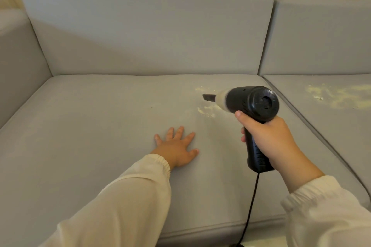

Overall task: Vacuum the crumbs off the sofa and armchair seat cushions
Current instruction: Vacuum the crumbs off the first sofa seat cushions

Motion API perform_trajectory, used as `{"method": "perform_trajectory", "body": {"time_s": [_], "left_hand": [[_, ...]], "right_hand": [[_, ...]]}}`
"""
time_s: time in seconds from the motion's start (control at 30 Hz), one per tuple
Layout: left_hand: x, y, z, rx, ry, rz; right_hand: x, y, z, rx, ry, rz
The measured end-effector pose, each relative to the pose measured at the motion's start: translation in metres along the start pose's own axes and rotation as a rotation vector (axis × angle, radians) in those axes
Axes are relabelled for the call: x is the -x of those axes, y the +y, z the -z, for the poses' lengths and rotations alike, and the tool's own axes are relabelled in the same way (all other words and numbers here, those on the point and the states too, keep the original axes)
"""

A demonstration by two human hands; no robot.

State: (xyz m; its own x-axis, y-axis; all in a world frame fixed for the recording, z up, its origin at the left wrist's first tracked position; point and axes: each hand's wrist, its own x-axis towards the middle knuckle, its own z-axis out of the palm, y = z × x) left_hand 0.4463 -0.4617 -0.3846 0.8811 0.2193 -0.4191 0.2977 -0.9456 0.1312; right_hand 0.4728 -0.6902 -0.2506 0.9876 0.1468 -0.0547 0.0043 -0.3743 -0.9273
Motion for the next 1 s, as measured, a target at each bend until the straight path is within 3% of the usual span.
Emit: {"method": "perform_trajectory", "body": {"time_s": [0.2,0.5,0.77,1.0], "left_hand": [[-0.002,0.006,0.0,-0.012,-0.029,0.007],[0.009,0.008,-0.004,-0.032,-0.038,-0.02],[0.013,0.007,-0.005,-0.038,-0.044,-0.031],[0.017,0.008,-0.003,-0.02,-0.052,-0.025]], "right_hand": [[0.001,0.015,0.011,0.034,-0.062,-0.057],[0.006,0.003,-0.004,0.01,-0.257,-0.026],[0.018,0.004,0.004,0.074,-0.321,0.001],[0.01,0.008,0.012,0.1,-0.103,0.0]]}}
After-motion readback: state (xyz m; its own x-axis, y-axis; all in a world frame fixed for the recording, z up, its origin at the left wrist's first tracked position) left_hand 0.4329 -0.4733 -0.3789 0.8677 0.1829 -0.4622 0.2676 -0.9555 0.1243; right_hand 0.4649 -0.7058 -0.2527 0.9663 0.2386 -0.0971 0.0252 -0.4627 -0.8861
